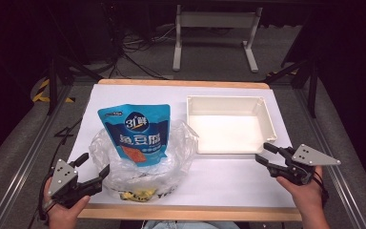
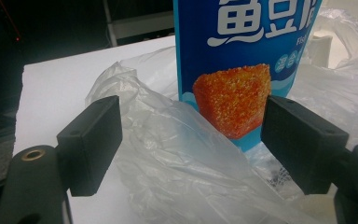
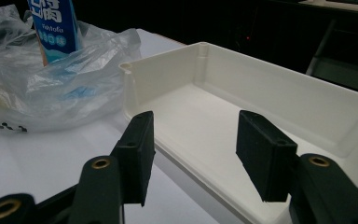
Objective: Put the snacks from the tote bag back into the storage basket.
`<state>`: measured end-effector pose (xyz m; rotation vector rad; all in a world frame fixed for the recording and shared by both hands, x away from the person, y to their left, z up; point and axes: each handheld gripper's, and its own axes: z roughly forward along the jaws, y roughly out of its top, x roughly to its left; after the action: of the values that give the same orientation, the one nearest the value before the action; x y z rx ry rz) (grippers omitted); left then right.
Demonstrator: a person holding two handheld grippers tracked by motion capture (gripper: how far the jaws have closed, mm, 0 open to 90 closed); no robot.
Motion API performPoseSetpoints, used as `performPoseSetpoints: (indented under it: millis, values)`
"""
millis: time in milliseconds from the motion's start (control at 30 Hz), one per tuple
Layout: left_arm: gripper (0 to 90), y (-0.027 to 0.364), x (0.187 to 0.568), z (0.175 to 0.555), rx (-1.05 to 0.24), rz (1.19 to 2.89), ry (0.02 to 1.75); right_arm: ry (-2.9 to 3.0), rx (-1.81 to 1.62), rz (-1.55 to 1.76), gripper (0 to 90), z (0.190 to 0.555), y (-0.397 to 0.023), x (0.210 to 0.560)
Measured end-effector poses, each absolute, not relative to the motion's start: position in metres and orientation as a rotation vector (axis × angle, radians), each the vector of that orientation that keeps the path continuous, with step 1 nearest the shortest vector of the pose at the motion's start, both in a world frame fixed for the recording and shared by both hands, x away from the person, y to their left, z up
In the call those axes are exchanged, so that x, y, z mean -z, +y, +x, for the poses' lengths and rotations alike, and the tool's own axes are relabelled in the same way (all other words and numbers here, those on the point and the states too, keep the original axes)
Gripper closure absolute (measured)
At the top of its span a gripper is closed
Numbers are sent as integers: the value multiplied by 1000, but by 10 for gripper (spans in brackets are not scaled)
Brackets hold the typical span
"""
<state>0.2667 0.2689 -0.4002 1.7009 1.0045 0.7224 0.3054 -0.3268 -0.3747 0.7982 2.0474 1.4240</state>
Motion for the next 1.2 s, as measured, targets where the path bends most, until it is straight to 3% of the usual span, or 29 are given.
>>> performPoseSetpoints:
  millis: [433,600,1200]
  values:
    - [208,268,401,268,-734,1696,1041,2090,-1390,764,478,308,-319,362]
    - [208,267,404,270,-731,1704,1046,2074,-1621,770,478,313,-316,354]
    - [200,261,407,271,-730,1725,1024,2188,-1485,585,410,341,-251,316]
